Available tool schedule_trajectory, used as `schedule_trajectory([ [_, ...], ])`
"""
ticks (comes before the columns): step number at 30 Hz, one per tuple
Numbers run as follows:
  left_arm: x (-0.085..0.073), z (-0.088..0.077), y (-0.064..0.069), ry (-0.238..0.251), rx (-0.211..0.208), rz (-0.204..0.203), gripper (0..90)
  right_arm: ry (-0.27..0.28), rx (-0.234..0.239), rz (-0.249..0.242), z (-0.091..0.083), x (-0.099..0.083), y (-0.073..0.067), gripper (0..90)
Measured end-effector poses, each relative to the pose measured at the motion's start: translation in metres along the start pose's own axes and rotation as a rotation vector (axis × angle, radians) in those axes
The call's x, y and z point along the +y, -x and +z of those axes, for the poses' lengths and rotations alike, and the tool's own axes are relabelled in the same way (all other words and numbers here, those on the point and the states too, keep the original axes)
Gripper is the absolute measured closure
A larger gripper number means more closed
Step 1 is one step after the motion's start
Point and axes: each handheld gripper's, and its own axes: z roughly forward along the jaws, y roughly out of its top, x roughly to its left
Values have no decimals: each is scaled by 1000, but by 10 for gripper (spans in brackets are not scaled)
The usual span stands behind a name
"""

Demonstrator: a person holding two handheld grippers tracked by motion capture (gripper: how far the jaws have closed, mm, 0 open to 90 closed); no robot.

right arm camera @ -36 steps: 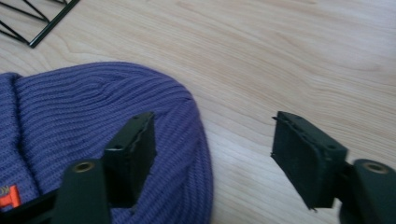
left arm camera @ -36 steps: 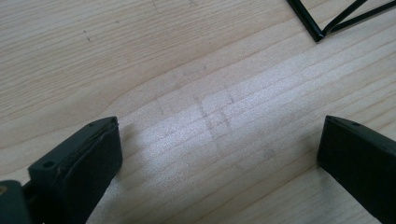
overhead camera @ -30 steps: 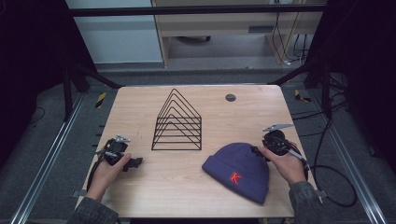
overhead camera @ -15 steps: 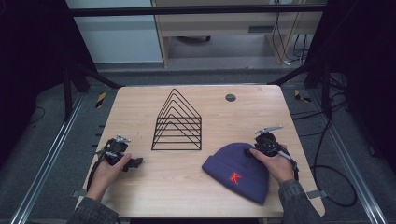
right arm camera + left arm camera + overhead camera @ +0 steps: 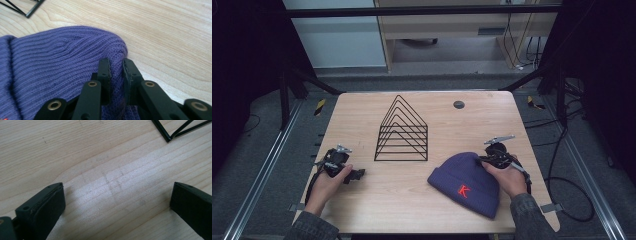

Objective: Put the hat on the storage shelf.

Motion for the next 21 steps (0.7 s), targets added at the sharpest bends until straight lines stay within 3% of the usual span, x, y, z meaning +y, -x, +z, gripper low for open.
schedule_trajectory([
  [8,0,-1,0,-1,-1,7,0,57,12,-35,-20,5,-7,796],
  [14,1,-2,-1,-10,-7,9,3,115,26,-81,-43,11,-20,796],
  [17,2,-4,-1,-2,-9,11,53,152,42,-102,-54,14,-28,797],
  [21,3,-7,-1,29,-11,17,52,185,63,-130,-69,16,-41,797],
])
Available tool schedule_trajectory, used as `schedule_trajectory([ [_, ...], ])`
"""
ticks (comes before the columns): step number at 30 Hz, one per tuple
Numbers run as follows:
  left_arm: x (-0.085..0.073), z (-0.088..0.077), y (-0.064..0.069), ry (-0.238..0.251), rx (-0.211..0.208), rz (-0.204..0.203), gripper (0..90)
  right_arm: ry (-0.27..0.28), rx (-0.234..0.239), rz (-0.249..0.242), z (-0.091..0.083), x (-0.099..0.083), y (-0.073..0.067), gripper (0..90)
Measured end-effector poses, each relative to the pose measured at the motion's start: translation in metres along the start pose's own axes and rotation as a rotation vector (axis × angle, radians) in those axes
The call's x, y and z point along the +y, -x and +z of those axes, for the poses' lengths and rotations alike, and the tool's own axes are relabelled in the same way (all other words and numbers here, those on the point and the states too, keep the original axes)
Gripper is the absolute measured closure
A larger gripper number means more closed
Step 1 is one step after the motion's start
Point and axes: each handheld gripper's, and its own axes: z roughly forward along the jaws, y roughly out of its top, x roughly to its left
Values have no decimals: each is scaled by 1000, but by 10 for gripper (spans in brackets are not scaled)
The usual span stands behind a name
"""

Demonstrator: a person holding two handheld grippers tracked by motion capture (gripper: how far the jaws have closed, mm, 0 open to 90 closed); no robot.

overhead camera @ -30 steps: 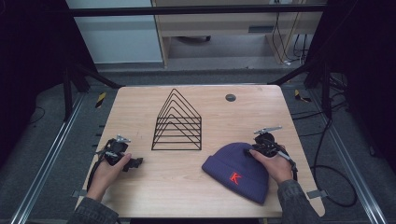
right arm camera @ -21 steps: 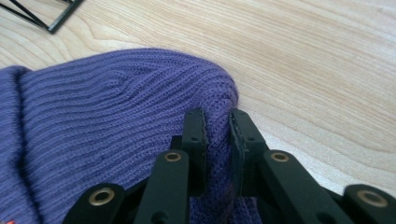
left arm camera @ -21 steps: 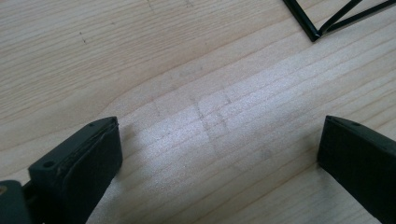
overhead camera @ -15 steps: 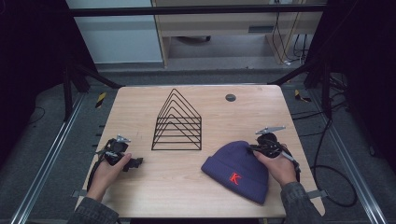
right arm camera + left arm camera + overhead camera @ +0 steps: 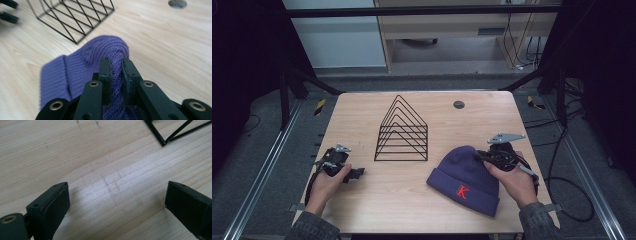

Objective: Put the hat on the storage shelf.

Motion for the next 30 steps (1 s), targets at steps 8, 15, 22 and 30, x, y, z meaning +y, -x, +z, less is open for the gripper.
schedule_trajectory([
  [8,1,-6,-1,54,-1,-2,63,56,40,-86,-25,17,-26,802],
  [15,2,-10,-2,98,-1,-14,68,84,65,-137,-36,32,-39,804],
  [22,3,-13,-1,112,0,-8,68,125,53,-164,-44,57,-37,804],
  [30,5,-23,0,167,-22,-19,82,173,37,-154,-54,88,-29,804],
])
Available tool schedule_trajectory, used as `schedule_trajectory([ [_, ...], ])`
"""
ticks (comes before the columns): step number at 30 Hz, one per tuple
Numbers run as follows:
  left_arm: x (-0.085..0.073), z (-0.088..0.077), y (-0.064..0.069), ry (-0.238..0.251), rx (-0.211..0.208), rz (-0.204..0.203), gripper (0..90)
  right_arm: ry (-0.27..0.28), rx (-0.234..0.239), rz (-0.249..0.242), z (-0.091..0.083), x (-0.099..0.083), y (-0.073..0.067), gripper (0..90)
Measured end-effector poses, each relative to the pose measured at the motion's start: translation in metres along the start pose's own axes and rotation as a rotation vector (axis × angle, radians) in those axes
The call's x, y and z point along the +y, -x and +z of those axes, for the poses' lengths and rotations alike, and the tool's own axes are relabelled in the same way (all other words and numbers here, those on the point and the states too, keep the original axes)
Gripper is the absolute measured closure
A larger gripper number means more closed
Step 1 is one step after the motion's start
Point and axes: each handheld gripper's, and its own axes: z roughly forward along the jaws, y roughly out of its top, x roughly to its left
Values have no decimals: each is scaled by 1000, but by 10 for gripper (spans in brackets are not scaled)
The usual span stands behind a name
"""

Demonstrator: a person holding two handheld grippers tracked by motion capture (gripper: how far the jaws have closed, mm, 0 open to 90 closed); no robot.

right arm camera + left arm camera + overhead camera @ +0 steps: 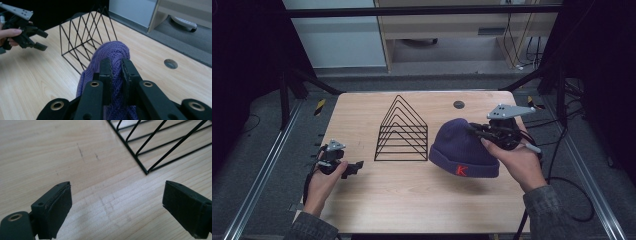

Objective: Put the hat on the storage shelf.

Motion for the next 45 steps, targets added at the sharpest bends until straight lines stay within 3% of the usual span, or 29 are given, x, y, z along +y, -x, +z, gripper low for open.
schedule_trajectory([
  [3,3,-9,2,52,-5,-13,83,9,-5,-3,-1,6,2,804],
  [6,9,-24,5,116,-42,-38,94,24,-13,-7,-2,16,4,804],
  [12,37,-54,14,212,-75,3,98,46,-32,-7,-3,34,10,804],
  [17,72,-67,30,221,-116,106,88,71,-42,-2,-2,51,12,804],
  [20,94,-71,38,229,-147,134,81,97,-48,3,-1,62,14,804],
  [24,111,-71,43,239,-203,120,81,106,-52,8,2,72,16,804],
  [25,114,-71,44,233,-201,133,81,104,-56,4,3,76,16,804],
  [35,136,-74,48,264,-211,114,97,116,-64,-14,11,103,13,805],
  [45,150,-84,60,289,-234,161,100,133,-55,-35,22,131,0,805],
])
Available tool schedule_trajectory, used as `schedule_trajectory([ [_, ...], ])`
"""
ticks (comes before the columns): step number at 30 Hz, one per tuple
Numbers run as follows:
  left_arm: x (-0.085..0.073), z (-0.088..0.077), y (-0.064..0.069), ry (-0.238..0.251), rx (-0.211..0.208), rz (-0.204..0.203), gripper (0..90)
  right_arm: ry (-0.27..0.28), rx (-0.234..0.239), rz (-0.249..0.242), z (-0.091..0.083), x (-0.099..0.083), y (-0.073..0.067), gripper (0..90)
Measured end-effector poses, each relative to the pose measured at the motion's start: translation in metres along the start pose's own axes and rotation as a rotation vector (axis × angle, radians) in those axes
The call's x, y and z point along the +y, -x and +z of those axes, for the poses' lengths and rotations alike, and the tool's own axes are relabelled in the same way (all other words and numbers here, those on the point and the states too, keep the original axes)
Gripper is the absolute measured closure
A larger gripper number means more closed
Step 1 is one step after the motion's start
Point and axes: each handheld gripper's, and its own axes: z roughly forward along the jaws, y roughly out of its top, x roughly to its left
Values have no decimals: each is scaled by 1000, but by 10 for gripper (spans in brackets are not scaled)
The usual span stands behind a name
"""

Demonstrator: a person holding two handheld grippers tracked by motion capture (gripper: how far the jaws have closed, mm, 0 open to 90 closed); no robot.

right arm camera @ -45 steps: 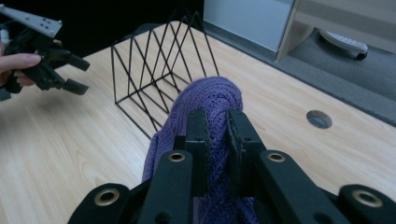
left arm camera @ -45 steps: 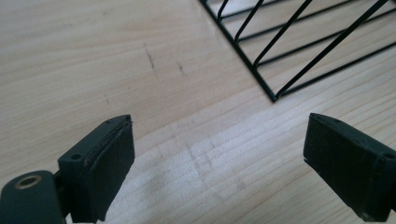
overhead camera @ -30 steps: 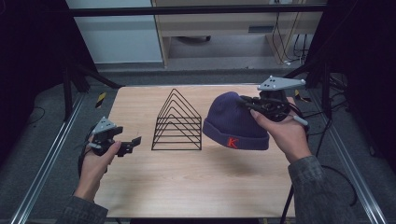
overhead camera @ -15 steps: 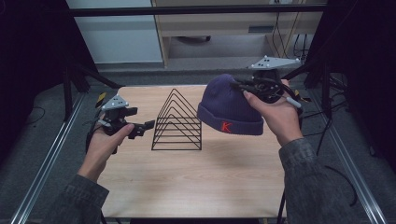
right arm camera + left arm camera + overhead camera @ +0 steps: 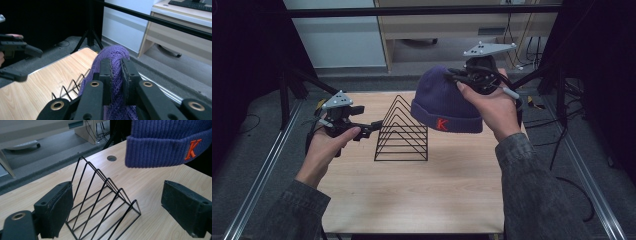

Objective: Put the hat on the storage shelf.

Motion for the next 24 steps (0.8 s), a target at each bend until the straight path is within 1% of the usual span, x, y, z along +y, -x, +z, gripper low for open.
schedule_trajectory([
  [4,2,0,3,4,-5,12,101,6,7,-5,4,6,-5,805],
  [5,3,-1,4,6,-8,12,102,9,12,-15,7,12,-9,805],
  [8,4,0,4,4,-11,20,103,11,19,-26,12,18,-14,805],
  [10,5,1,5,8,-12,16,104,12,23,-29,14,21,-17,805],
  [14,6,1,6,4,-18,26,109,16,32,-31,19,26,-22,805],
  [15,6,1,5,8,-20,20,112,17,37,-37,23,29,-25,805],
  [17,6,0,5,8,-20,21,113,20,38,-40,24,30,-26,805],
  [22,6,0,2,18,-32,9,112,23,57,-40,31,36,-35,805],
  [24,6,1,2,15,-38,14,112,22,63,-40,34,37,-37,805],
])
